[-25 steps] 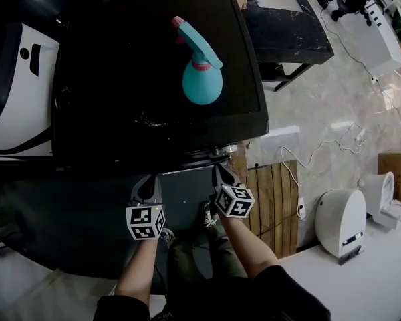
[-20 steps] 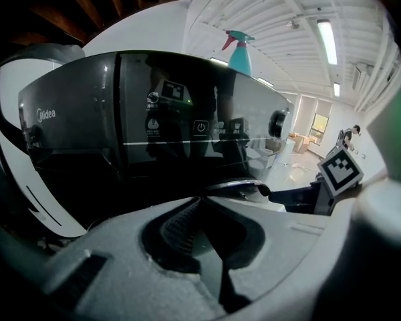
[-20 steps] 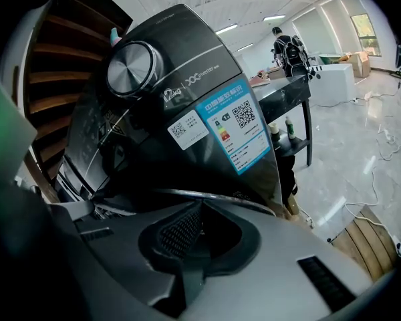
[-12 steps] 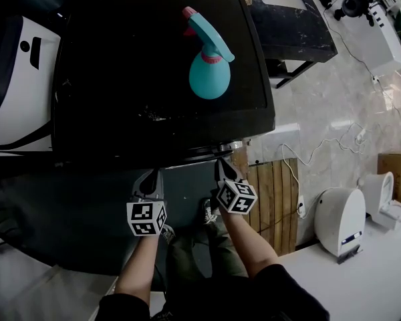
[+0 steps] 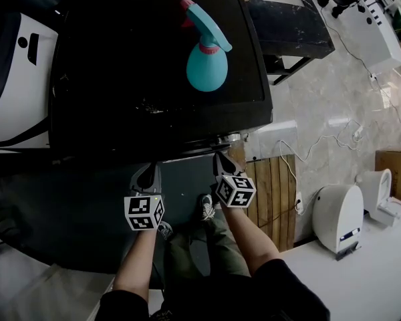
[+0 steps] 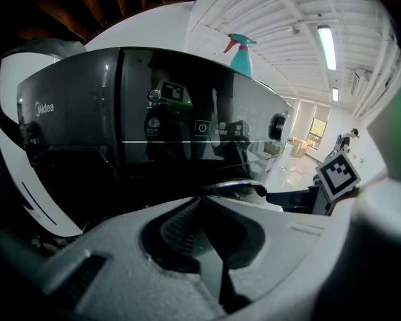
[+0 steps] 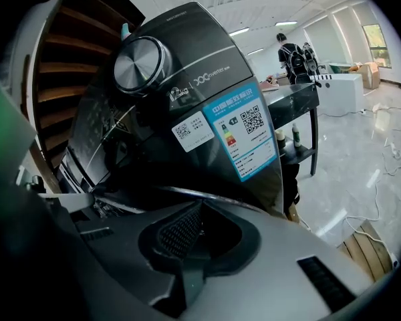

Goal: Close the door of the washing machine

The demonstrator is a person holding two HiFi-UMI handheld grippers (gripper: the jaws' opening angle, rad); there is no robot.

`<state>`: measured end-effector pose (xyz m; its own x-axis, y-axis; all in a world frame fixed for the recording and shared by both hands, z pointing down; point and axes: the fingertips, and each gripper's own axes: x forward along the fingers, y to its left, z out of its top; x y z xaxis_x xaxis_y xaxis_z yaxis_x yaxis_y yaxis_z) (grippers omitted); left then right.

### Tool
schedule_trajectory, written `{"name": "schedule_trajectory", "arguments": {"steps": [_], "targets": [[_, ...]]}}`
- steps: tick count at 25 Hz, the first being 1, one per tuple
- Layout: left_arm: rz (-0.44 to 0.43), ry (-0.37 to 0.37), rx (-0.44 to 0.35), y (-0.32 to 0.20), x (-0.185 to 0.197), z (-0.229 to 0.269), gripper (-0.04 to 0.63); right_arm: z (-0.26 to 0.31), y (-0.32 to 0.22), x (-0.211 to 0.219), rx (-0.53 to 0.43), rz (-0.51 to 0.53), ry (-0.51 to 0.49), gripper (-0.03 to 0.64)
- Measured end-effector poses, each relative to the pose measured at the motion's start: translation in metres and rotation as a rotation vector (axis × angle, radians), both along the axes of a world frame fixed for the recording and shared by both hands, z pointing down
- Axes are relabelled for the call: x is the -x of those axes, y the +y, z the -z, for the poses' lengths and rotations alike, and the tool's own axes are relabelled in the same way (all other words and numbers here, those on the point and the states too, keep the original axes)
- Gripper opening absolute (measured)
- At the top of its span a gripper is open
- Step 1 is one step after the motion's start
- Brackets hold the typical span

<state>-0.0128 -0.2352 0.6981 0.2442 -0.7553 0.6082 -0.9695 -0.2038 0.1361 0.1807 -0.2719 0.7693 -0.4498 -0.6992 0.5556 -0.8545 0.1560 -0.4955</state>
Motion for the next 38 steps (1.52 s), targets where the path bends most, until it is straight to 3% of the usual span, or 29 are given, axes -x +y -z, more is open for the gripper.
{"name": "schedule_trajectory", "arguments": {"steps": [7, 14, 27, 38], "targets": [[-0.014, 0.008, 0.019, 0.003, -0.006, 0.003, 0.008, 0.006, 0.011, -0.007, 0.007, 0.032, 0.038, 0.000], [-0.090, 0.023, 0.001, 0.014, -0.019, 0.018, 0.008, 0.034, 0.030, -0.018, -0.033, 0.006, 0.087, 0.000], [-0.232, 0.055, -0.070, 0.051, -0.029, 0.081, 0.008, 0.134, 0.074, -0.023, -0.184, -0.076, 0.076, 0.000], [-0.337, 0.075, -0.114, 0.107, -0.030, 0.123, 0.008, 0.197, 0.138, -0.010, -0.250, -0.143, 0.045, 0.000]]}}
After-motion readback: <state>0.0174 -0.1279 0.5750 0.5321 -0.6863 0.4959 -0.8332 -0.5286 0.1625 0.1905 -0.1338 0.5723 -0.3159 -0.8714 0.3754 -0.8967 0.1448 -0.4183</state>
